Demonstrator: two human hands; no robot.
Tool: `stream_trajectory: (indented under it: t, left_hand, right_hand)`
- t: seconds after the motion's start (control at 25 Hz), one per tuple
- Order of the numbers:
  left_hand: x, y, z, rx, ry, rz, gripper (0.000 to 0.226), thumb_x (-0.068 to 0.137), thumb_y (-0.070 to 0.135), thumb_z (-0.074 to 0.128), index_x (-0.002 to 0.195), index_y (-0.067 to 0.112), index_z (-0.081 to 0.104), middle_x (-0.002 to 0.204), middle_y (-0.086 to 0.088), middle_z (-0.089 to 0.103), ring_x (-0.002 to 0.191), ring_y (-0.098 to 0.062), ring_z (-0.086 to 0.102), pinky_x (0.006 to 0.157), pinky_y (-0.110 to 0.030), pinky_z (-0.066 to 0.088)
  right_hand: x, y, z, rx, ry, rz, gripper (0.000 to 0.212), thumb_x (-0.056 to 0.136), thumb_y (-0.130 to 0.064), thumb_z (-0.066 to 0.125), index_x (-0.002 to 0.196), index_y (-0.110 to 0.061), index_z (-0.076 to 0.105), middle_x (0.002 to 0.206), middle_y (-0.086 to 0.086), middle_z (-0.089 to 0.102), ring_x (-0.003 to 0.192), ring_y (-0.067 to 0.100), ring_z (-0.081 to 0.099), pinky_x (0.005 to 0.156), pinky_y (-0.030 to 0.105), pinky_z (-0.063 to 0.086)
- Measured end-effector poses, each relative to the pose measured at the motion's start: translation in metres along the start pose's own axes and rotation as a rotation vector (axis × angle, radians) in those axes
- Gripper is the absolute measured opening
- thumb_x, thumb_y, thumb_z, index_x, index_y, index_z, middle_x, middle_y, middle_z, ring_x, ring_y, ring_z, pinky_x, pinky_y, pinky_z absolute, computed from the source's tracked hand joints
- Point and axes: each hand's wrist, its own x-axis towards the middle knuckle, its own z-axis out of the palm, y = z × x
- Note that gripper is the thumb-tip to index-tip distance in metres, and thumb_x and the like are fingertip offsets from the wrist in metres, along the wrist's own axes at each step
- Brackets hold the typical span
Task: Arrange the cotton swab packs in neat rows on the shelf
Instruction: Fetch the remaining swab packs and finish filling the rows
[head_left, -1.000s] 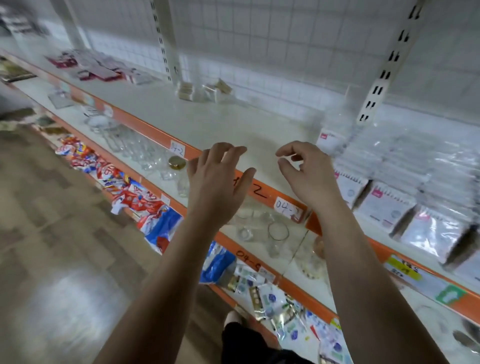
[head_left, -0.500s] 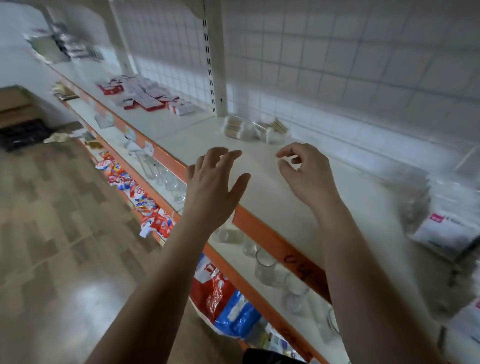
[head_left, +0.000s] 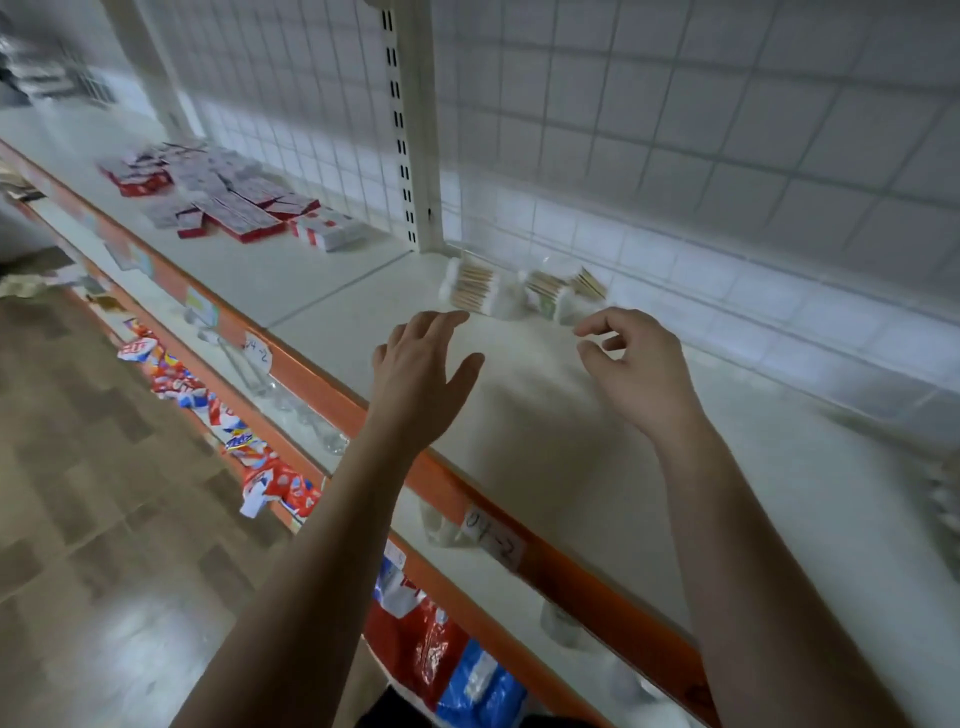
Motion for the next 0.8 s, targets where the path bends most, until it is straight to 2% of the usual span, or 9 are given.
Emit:
stream_trajectory:
  t: [0.16,0.32,0.48,0.56,0.68,0.76,0.8]
  left_hand:
    - [0.068,-0.034,0.013,-0.067,-0.075,0.055,0.055,0.089,0.035,0.058,0.14,0.02,0.042,0.14,-0.004,0.046,0.127,-0.028,0.042,0.102,-0.043,0.035]
    - [0.13,-0.054,0.025,-0.065,-0.15,0.157,0.067,0.08,0.031,0.069,0.14,0.019,0.04,0.14,-0.005,0.043,0.127,-0.03,0.039,0.103,-0.042,0.034]
    - [0.17,-0.068,0.034,-0.038,-0.34,0.204,0.081,0.068,0.03,0.08,0.137,0.026,0.036,0.137,0.0,0.039,0.126,-0.026,0.037,0.101,-0.041,0.031]
    - [0.178,-0.075,0.043,-0.067,-0.427,0.206,0.08,0.064,0.026,0.083,0.13,0.027,0.039,0.131,0.0,0.04,0.119,-0.026,0.042,0.097,-0.04,0.033]
    - [0.178,-0.085,0.055,-0.282,-0.378,0.242,0.067,0.064,0.016,0.08,0.12,0.022,0.046,0.119,-0.001,0.042,0.103,-0.024,0.052,0.085,-0.032,0.042]
    - [0.175,-0.088,0.057,-0.42,-0.308,0.254,0.065,0.064,0.014,0.08,0.119,0.019,0.047,0.116,0.001,0.044,0.095,-0.017,0.052,0.075,-0.019,0.037]
    - [0.173,-0.088,0.058,-0.467,-0.281,0.254,0.066,0.064,0.017,0.082,0.12,0.019,0.046,0.115,0.002,0.045,0.093,-0.013,0.051,0.073,-0.018,0.035]
  right_hand:
    - [0.028,-0.01,0.013,-0.026,0.096,0.051,0.013,0.087,-0.019,0.06,0.09,-0.031,0.064,0.1,-0.015,0.057,0.087,0.0,0.054,0.067,0.004,0.035]
    - [0.055,-0.019,0.025,-0.032,0.238,0.136,0.013,0.086,-0.018,0.06,0.09,-0.029,0.064,0.103,-0.011,0.059,0.089,0.008,0.057,0.066,0.014,0.039]
    - [0.075,-0.025,0.035,-0.041,0.381,0.202,0.012,0.086,-0.016,0.059,0.088,-0.026,0.065,0.104,-0.008,0.061,0.088,0.012,0.059,0.066,0.016,0.041]
    - [0.081,-0.025,0.04,-0.044,0.426,0.218,0.011,0.085,-0.016,0.059,0.089,-0.025,0.065,0.105,-0.006,0.062,0.088,0.013,0.059,0.067,0.015,0.041]
    - [0.088,-0.022,0.048,-0.102,0.462,0.229,0.014,0.085,-0.014,0.06,0.093,-0.024,0.065,0.105,-0.005,0.061,0.09,0.013,0.057,0.068,0.015,0.04]
    - [0.091,-0.02,0.053,-0.129,0.49,0.228,0.017,0.084,-0.011,0.06,0.097,-0.02,0.066,0.103,-0.005,0.061,0.092,0.014,0.055,0.071,0.02,0.04]
    - [0.093,-0.018,0.055,-0.147,0.498,0.219,0.018,0.084,-0.01,0.061,0.1,-0.018,0.066,0.101,-0.007,0.06,0.092,0.015,0.054,0.076,0.023,0.041]
